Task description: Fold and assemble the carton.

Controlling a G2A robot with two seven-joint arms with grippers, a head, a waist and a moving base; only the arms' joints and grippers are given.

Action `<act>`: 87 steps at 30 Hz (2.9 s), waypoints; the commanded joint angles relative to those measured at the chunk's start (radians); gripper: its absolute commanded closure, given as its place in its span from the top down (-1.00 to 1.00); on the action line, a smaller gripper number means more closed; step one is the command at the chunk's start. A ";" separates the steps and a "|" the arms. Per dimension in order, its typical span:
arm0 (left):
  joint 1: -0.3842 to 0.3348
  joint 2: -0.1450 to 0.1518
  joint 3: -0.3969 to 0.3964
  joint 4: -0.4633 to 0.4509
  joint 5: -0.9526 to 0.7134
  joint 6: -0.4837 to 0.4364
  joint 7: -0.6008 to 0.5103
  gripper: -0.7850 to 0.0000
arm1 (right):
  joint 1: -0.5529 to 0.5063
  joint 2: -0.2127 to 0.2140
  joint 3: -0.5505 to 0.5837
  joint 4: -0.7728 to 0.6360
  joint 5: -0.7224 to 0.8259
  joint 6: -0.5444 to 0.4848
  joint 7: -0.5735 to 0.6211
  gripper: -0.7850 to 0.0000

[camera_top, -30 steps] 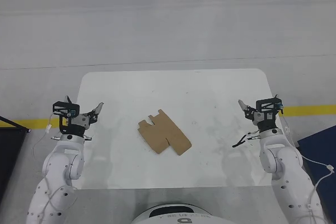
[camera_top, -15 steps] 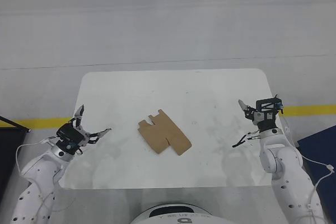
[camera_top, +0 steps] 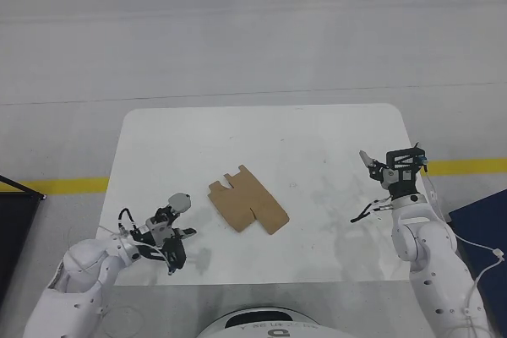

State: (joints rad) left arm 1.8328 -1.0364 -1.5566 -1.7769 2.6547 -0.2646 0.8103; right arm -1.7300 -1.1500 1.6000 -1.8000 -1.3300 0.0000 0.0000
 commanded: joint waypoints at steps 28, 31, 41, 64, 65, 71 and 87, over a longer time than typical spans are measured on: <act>-0.187 -0.021 0.290 0.126 0.104 0.068 -0.233 0.13 | 0.000 0.000 0.000 0.000 0.000 0.000 0.000 1.00; -0.206 -0.023 0.314 0.133 0.112 0.067 -0.252 0.02 | 0.000 0.000 0.000 0.000 0.000 0.000 0.000 1.00; -0.257 -0.034 0.386 0.168 0.139 0.093 -0.334 -0.18 | 0.000 0.000 0.000 0.000 0.000 0.000 0.000 1.00; -0.207 -0.050 0.220 0.137 -0.550 0.171 -0.419 -1.00 | 0.000 0.000 0.000 0.000 0.000 0.000 0.000 1.00; -0.207 -0.050 0.220 0.137 -0.550 0.171 -0.419 -1.00 | 0.000 0.000 0.000 0.000 0.000 0.000 0.000 1.00; -0.197 -0.059 0.199 0.151 -0.838 0.069 -0.400 -1.00 | 0.000 0.000 0.000 0.000 0.000 0.000 0.000 1.00; -0.367 -0.066 0.335 0.178 -2.107 -0.748 -0.660 -1.00 | 0.000 0.000 0.000 0.000 0.000 0.000 0.000 1.00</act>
State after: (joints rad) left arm 1.4809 -1.1055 -1.2419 -1.5864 0.6455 -1.0157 0.1977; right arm -1.7300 -1.1500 1.6000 -1.8000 -1.3300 0.0000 0.0000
